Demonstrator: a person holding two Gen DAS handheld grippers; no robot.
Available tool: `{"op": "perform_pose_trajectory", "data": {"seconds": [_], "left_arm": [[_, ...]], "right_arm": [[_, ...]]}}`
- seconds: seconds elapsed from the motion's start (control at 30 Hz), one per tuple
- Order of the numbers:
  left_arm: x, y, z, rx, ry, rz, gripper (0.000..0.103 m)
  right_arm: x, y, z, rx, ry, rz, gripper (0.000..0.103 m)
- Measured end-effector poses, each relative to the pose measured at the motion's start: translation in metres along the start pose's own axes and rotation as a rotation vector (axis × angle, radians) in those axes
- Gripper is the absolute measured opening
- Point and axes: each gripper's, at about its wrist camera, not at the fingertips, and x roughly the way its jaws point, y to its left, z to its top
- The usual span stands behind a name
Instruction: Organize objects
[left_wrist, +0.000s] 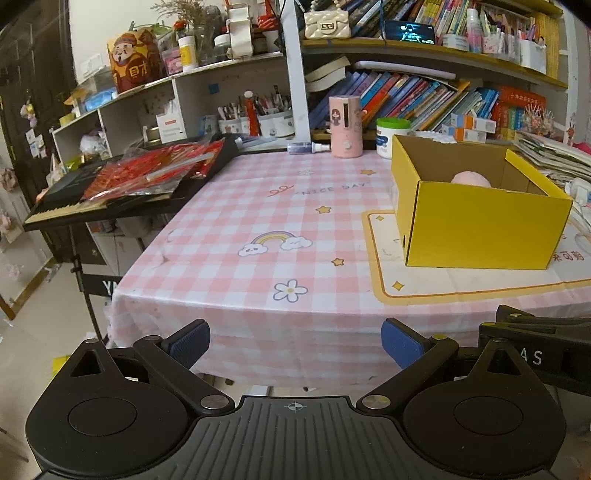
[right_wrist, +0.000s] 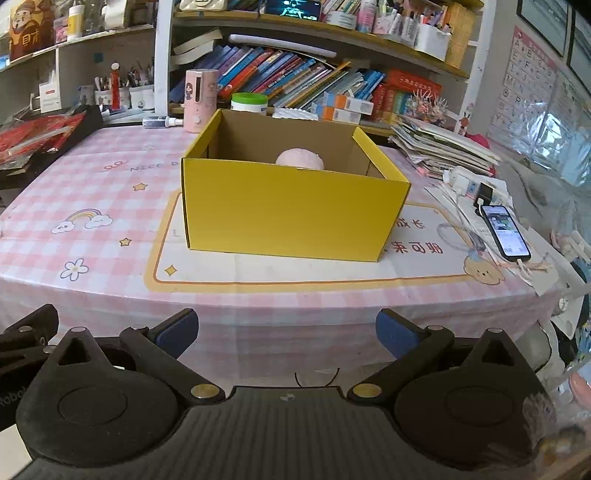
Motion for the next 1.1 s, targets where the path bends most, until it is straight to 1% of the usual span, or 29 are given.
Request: {"op": "perform_pose_trajectory", "data": {"seconds": [0.23, 0.4, 0.6, 1.1], "left_arm": [[-0.0010, 0.0017, -0.0009, -0.004, 0.008, 0.015, 0.100], [-0.0022, 0.0057, -0.0004, -0.040, 0.005, 0.037, 0.100], [-0.0041, 0.0063, -0.0005, -0.032, -0.007, 0.052, 0.100], [-0.0022, 0.0058, -0.0004, -0.027, 0.003, 0.046, 0.100]], "right_arm": [[-0.0009, 0.0011, -0.0009, 0.002, 0.005, -0.001, 0.103], [-0.0014, 0.0045, -0.0021, -0.006, 0.008, 0.008, 0.103], [-0.0021, 0.0073, -0.0009, -0.013, 0.008, 0.011, 0.103], [-0.0007, 0.0084, -0.0010, -0.015, 0.014, 0.004, 0.103]]}}
